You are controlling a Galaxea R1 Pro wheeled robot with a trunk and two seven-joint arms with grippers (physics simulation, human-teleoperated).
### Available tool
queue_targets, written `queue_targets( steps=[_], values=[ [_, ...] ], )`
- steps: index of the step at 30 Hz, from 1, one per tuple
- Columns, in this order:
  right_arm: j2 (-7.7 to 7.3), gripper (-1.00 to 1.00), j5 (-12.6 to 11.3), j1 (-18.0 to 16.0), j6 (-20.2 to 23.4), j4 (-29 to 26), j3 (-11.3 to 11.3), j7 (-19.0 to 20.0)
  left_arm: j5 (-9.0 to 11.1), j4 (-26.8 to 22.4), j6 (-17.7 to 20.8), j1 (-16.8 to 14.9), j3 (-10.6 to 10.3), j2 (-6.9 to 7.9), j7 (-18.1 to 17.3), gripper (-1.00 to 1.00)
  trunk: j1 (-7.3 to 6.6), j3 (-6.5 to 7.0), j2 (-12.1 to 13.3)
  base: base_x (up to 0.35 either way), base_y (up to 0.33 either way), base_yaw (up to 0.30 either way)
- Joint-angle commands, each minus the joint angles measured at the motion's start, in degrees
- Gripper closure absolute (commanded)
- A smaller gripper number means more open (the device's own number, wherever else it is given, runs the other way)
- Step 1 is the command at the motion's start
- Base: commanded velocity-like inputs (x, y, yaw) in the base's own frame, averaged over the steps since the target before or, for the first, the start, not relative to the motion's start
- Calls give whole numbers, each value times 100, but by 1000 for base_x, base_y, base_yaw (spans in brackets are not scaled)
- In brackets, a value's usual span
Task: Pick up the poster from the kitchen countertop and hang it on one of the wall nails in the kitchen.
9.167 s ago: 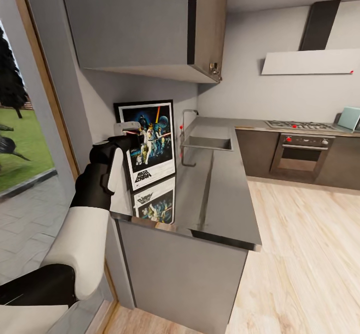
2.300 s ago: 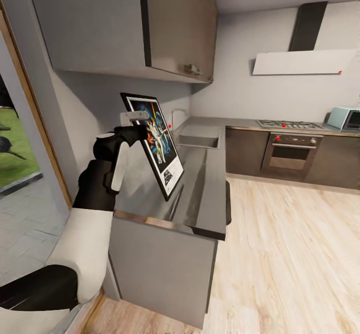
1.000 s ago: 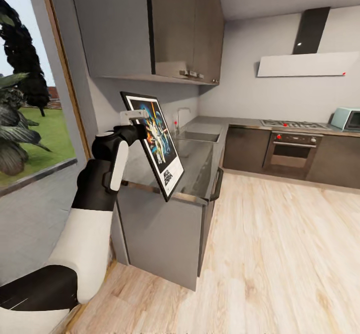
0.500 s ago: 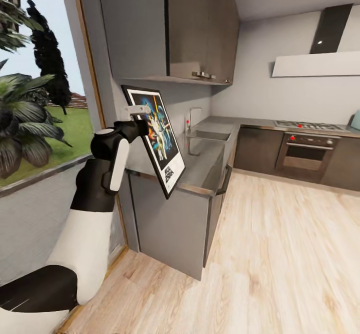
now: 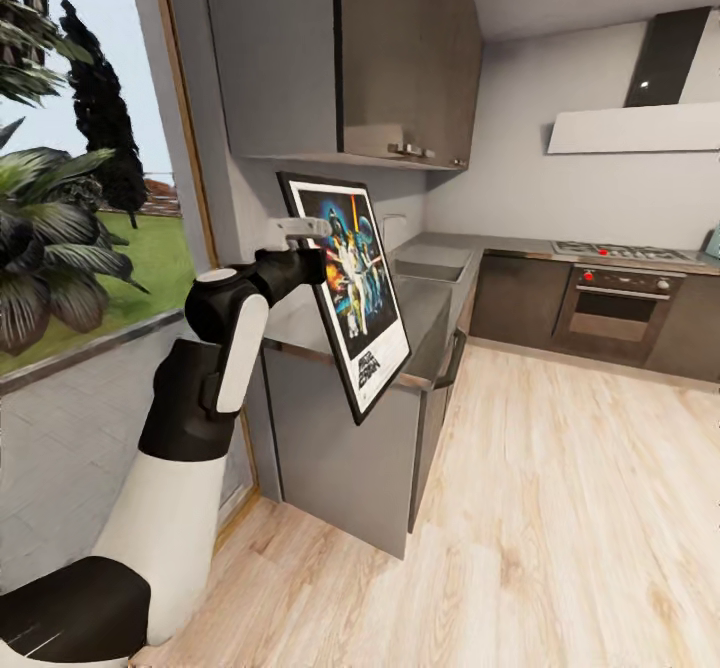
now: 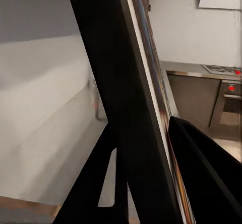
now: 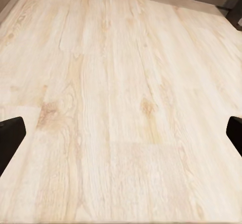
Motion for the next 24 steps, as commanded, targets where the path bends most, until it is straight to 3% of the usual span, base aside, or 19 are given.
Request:
queue_targets(
  steps=[1, 9, 12, 14, 18, 19, 21, 23, 24],
  values=[
    [0, -100, 22, 0, -9, -2, -1, -7, 69, -12, 24, 14, -20, -1, 59, 100, -2, -5, -3, -209, 0, 1],
    [0, -100, 27, 0, -9, -2, -1, -7, 228, -94, 28, 251, -175, -1, 59, 100, -2, -5, -3, -306, 0, 0],
    [0, -100, 29, 0, -9, -2, -1, -7, 246, -100, 25, 278, -400, -1, 61, 100, -2, -5, -3, -337, 0, 0],
    [0, -100, 69, 0, -9, -2, 11, -7, 413, -103, 22, 289, -667, -1, 71, 100, -2, -5, -3, -306, 0, 0],
    [34, -100, 460, 0, -15, -25, 37, -26, 991, -98, 3, 294, -833, -1, 95, 100, -2, -5, -3, -146, 0, 0],
    [114, -100, 693, 0, -16, -101, 49, -117, 1228, -91, -4, 295, -864, -1, 114, 100, -2, -5, -3, -65, 0, 0],
    [300, -100, 1014, 0, -6, -286, 110, -369, 1443, -75, -13, 296, -899, -1, 188, 100, -2, -5, -3, -43, 0, 0],
    [653, -100, 1510, 0, 11, -617, 481, -844, 1616, -53, -61, 297, -1062, -1, 329, 100, -2, -5, -3, -17, 0, 0],
    [653, -100, 1510, 0, 11, -617, 481, -844, 1616, -53, -61, 297, -1062, -1, 329, 100, -2, -5, -3, -14, 0, 0]
  ],
)
